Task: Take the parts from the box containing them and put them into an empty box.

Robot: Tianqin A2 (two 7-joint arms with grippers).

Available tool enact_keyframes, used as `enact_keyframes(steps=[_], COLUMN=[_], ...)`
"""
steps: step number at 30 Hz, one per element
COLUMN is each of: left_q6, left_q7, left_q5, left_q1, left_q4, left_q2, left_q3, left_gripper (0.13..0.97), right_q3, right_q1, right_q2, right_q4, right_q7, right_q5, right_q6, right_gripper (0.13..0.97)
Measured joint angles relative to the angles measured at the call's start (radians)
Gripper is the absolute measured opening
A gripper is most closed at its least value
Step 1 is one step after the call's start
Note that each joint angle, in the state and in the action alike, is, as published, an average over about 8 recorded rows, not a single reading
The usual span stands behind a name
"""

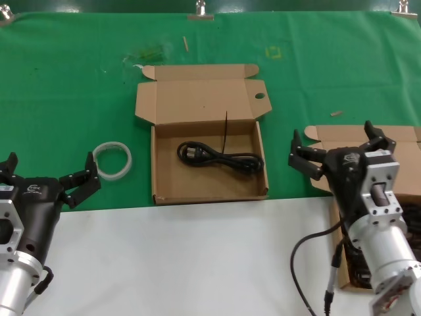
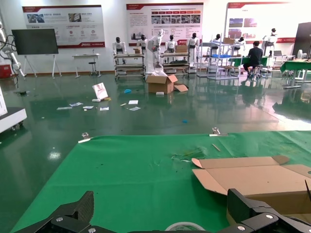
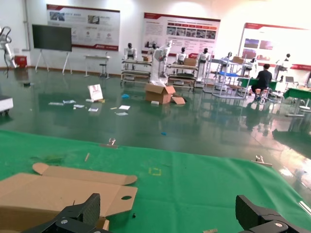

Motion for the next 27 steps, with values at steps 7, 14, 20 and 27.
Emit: enact_keyframes(steps=[7,14,20,27], left_q6=[0.000,0.000,0.000,0.000], left_q7=[0.000,0.000,0.000,0.000], left_q5=[0.000,0.000,0.000,0.000], left_q1=[0.000,0.000,0.000,0.000], left_q4=[0.000,0.000,0.000,0.000], left_q2=[0.000,0.000,0.000,0.000], left_q3=[0.000,0.000,0.000,0.000], left_gripper=[0.966,0.966,0.966,0.966], right_q3=[0.070,0.131,0.143,0.143], right_q1=[-0.045,-0.083,-0.091,-0.091], right_q2=[0.000,0.000,-0.001,-0.001], right_q4=[0.018,0.033,0.036,0.036], right_q7=[0.138,0.256,0.279,0.280], right_q5=[-0.086,-0.160,-0.175,-0.176], right_q6=[-0.067,-0.125,-0.136,-0.137], right_gripper=[0.966,0.966,0.966,0.966])
